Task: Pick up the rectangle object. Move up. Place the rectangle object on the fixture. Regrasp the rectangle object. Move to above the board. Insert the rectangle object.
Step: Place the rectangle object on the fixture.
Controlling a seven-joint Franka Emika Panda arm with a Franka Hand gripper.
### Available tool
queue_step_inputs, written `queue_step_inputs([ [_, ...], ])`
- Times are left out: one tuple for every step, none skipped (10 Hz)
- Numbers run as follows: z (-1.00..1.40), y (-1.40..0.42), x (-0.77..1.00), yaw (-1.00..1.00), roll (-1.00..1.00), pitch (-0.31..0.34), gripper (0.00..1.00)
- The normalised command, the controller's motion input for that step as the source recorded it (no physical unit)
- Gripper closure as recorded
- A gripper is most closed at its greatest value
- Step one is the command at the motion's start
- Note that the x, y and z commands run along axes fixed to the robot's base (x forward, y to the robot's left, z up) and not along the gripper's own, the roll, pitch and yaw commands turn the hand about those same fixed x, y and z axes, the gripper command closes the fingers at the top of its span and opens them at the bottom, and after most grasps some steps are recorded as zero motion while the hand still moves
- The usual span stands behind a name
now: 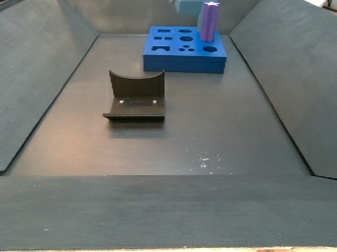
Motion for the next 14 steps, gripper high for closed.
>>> queue_step_inputs([
  [-0.23, 1.0, 0.9, -0.31, -1.0, 0.245, 1.0],
  [-0.21, 1.0, 0.97, -0.3, -1.0, 0.252, 1.0],
  [-0.18, 0.94, 1.0, -0.29, -1.0, 0.255, 1.0],
  [-0.14, 0.82, 1.0, -0.28, -1.0, 0.256, 1.0],
  [-0.11, 0.72, 1.0, -0.28, -1.0, 0.252, 1.0],
  [-0.09, 0.62, 1.0, -0.28, -1.0, 0.248, 1.0],
  [-0.07, 0.51, 1.0, -0.27, -1.0, 0.247, 1.0],
  [-0.05, 0.32, 0.95, -0.2, -0.95, 0.234, 1.0],
  [-0.04, 0.17, 0.9, -0.17, -0.78, 0.187, 1.0],
  [-0.03, 0.07, 0.82, -0.14, -0.51, 0.127, 1.0],
  [-0.02, 0.07, 0.74, -0.13, -0.41, 0.105, 1.0],
  [-0.01, 0.07, 0.68, -0.12, -0.38, 0.091, 1.0],
  [-0.02, 0.06, 0.58, -0.1, -0.36, 0.086, 1.0],
  [-0.02, 0.06, 0.51, -0.1, -0.33, 0.094, 1.0],
])
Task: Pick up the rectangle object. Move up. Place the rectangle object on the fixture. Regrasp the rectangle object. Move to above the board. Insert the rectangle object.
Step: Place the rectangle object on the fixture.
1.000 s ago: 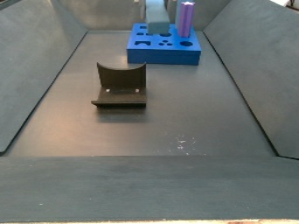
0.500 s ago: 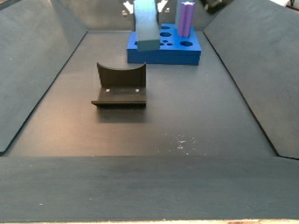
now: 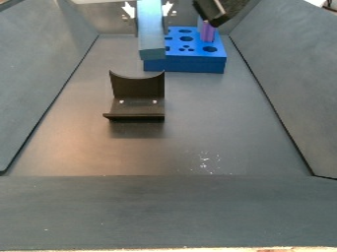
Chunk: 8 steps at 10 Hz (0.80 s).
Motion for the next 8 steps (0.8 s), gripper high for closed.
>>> queue_step_inputs([
  [-0.02, 0.05, 0.42, -0.09, -0.3, 0.114, 1.0],
  [-0.01, 0.05, 0.38, -0.09, -0.3, 0.123, 1.0],
  [-0.02, 0.05, 0.28, -0.08, -0.29, 0.147, 1.0],
  [-0.01, 0.05, 0.25, -0.08, -0.28, 0.153, 1.0],
  [-0.01, 0.05, 0.18, -0.07, -0.27, 0.167, 1.0],
  [-1.0, 0.08, 0.15, -0.18, -1.0, -0.03, 1.0],
  [-1.0, 0.08, 0.14, -0.18, -1.0, -0.031, 1.0],
  [-1.0, 0.09, 0.14, -0.18, -1.0, -0.025, 1.0],
])
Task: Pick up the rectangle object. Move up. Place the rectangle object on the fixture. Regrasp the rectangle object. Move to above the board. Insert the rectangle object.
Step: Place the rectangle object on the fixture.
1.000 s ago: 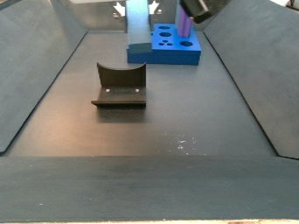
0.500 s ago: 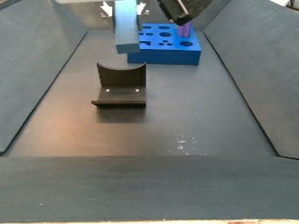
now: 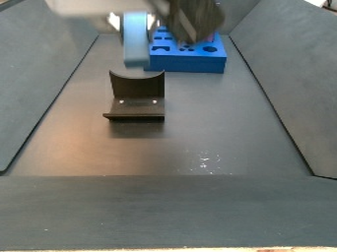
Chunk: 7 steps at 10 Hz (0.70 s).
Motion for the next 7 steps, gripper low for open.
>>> queue_step_inputs([
  [-1.0, 0.09, 0.16, -0.17, -1.0, -0.003, 1.0],
  [-1.0, 0.1, 0.17, -0.17, -1.0, 0.012, 1.0],
  [-1.0, 0.11, 0.18, -0.16, -1.0, 0.024, 1.0],
  [-1.0, 0.12, 0.19, -0.16, -1.0, 0.031, 1.0],
  [-1.0, 0.12, 0.2, -0.17, -1.0, 0.036, 1.0],
  [-1.0, 0.13, 0.2, -0.17, -1.0, 0.047, 1.0],
  [-0.85, 0.11, 0.18, -0.18, -1.0, 0.055, 1.0],
])
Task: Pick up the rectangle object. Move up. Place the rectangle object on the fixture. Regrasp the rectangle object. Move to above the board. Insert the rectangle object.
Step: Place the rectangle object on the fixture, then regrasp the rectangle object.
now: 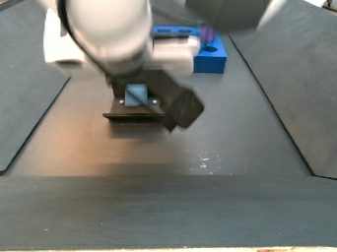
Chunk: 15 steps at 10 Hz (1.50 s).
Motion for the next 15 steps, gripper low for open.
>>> queue_step_inputs([
  [-0.62, 0.1, 0.14, -0.13, -0.89, 0.067, 1.0],
  [-0.49, 0.11, 0.12, -0.11, -0.68, 0.055, 1.0],
  [-0.41, 0.15, 0.08, -0.11, -0.45, 0.01, 1.0],
  [-0.39, 0.16, 0.08, -0.1, -0.39, -0.007, 1.0],
  [-0.38, 0.17, 0.08, -0.1, -0.33, -0.002, 1.0],
  [0.0, 0.0, 0.0, 0.0, 0.0, 0.0, 0.0],
  [1.0, 0.0, 0.0, -0.12, -0.08, -0.045, 0.0],
  [1.0, 0.01, -0.01, -0.1, -0.06, -0.037, 0.0],
  [1.0, 0.01, -0.02, -0.07, -0.01, -0.031, 0.0],
  [1.0, 0.0, -0.03, -0.04, 0.03, -0.031, 0.0],
  [1.0, 0.0, -0.04, -0.02, 0.07, -0.019, 0.0],
  [0.9, 0.0, -0.04, 0.01, 0.09, -0.003, 0.0],
  [0.74, 0.0, -0.05, 0.02, 0.1, 0.015, 0.0],
  [0.52, -0.01, -0.04, 0.03, 0.11, 0.035, 0.0],
  [0.35, -0.01, -0.04, 0.02, 0.1, 0.057, 0.0],
])
